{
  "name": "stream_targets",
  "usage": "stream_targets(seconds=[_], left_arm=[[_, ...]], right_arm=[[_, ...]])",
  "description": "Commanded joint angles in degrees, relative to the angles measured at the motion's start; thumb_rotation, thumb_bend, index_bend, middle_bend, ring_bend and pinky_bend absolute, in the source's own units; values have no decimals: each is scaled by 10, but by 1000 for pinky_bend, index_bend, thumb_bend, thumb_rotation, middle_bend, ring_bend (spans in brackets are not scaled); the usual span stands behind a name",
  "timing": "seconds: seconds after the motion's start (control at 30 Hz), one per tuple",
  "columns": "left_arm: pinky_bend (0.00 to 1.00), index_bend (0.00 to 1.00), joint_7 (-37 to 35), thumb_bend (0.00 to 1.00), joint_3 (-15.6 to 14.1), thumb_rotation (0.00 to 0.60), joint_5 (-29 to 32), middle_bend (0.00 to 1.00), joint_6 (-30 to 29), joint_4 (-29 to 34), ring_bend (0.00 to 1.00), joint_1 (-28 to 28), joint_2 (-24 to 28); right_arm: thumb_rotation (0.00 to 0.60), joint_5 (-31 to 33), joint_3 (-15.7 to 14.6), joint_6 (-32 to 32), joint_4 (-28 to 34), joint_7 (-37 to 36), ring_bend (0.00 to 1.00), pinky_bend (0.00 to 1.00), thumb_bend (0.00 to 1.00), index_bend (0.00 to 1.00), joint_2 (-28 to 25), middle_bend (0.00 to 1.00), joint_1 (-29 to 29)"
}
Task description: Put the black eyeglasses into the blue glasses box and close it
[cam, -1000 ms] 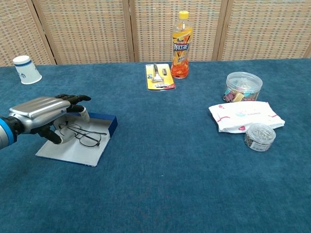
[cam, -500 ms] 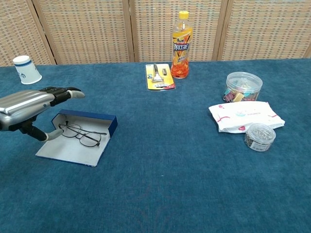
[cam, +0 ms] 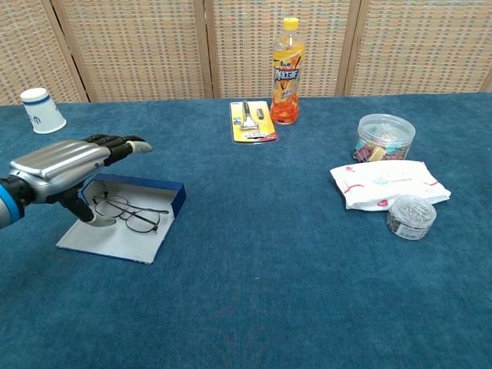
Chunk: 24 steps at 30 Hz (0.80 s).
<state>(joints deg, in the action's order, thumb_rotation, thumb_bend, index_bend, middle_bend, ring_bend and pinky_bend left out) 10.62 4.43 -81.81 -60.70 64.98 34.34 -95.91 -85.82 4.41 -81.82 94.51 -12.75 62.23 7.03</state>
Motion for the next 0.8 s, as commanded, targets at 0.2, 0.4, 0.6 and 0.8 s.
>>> stream_targets(seconds=[0.2,0.4,0.6,0.8], left_arm=[[0,0,32,49,27,600,22,0,20,-24,0,27,-23],[0,0,44,52,40,600,37,0,41,-40,0,46,-30],[0,0,53,54,46,600,39,0,49,-52,0,59,-32],[0,0,53,55,43,600,37,0,64,-56,0,71,-22]], right_arm=[[600,1,0,2,0,-4,0,0,0,0,-1,0,1],[600,0,0,2,0,-5,0,0,0,0,-1,0,1],[600,1,0,3,0,-5,0,0,0,0,-1,0,1],[600,1,0,5,0,-6,0,0,0,0,-2,0,2]])
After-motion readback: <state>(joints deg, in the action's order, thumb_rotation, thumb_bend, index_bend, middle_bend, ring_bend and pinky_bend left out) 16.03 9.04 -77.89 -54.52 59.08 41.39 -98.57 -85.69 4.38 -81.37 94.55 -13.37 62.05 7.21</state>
